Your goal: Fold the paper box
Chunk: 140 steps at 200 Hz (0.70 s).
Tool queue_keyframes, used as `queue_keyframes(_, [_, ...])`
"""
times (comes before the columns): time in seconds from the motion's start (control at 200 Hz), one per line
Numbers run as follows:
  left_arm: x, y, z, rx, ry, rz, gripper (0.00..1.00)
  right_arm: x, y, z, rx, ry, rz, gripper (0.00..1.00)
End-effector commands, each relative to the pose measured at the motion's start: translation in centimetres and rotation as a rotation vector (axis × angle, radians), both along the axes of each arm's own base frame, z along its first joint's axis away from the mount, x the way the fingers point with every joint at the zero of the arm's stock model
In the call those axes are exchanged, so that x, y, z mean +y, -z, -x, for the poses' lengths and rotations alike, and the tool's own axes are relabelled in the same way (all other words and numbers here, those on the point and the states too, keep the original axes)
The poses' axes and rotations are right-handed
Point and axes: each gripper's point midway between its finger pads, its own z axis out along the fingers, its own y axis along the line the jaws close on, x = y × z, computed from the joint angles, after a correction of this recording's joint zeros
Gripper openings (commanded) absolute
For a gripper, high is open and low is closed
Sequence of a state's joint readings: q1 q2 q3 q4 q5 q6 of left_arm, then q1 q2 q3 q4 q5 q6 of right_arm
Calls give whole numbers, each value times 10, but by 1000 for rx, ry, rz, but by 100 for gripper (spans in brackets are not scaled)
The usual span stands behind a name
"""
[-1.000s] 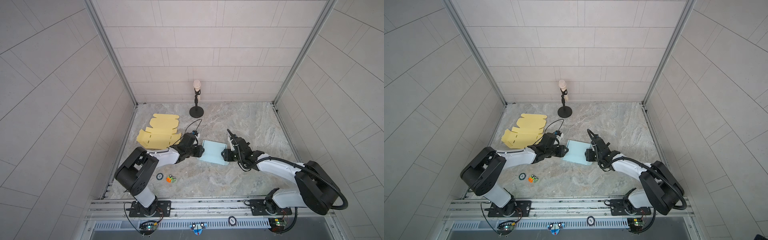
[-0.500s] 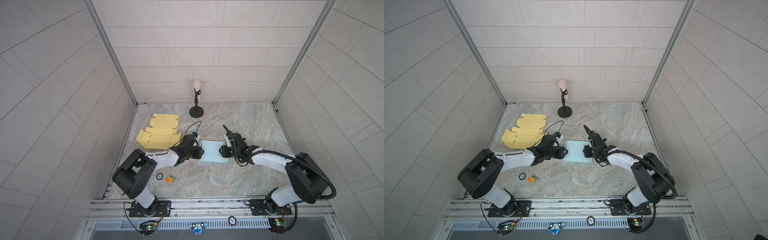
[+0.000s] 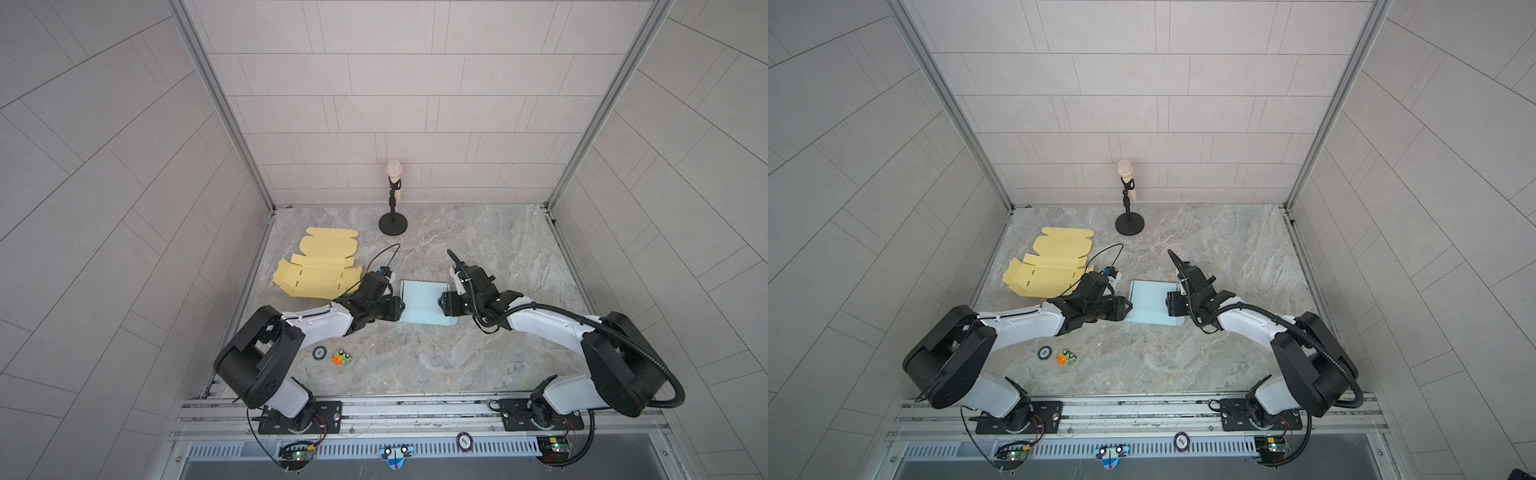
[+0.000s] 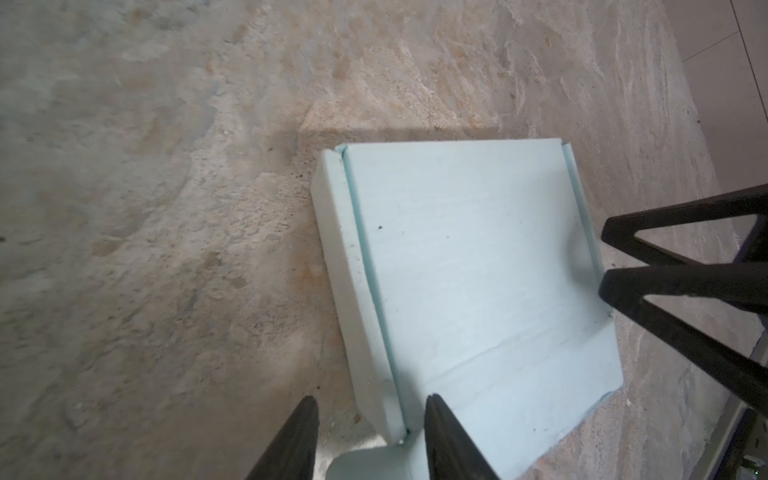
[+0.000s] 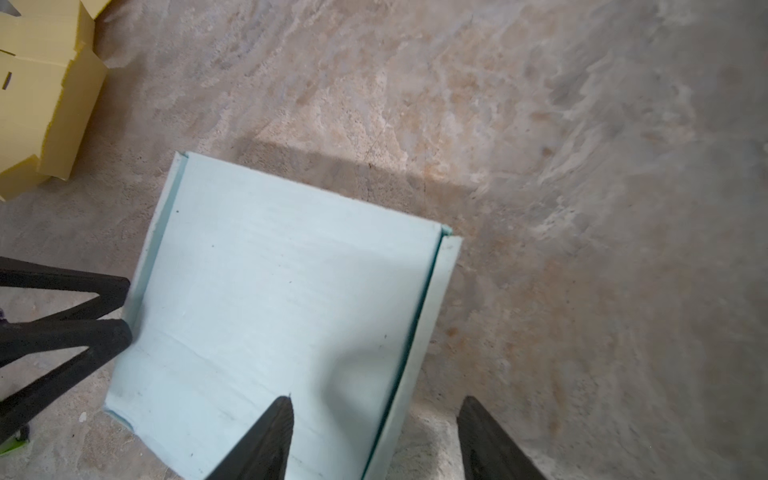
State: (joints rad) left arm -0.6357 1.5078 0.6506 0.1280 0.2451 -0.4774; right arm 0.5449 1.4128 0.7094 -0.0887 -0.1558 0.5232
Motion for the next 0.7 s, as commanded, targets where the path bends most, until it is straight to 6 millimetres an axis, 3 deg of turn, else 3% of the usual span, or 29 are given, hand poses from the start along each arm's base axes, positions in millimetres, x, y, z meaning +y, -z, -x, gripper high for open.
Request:
queue_keyframes(0.0, [11,-7,9,-24,-11,-53,47,-7,-18,3,-35,9,31,68])
queue_keyframes(0.32, [4,-12,32,-37,27,-67,48,-2,-17,36,-29,-7,43,70])
queue_keyframes(0.696, [-9,-5,36,-12,51,-17,49,13,0,48,5,-28,52,71])
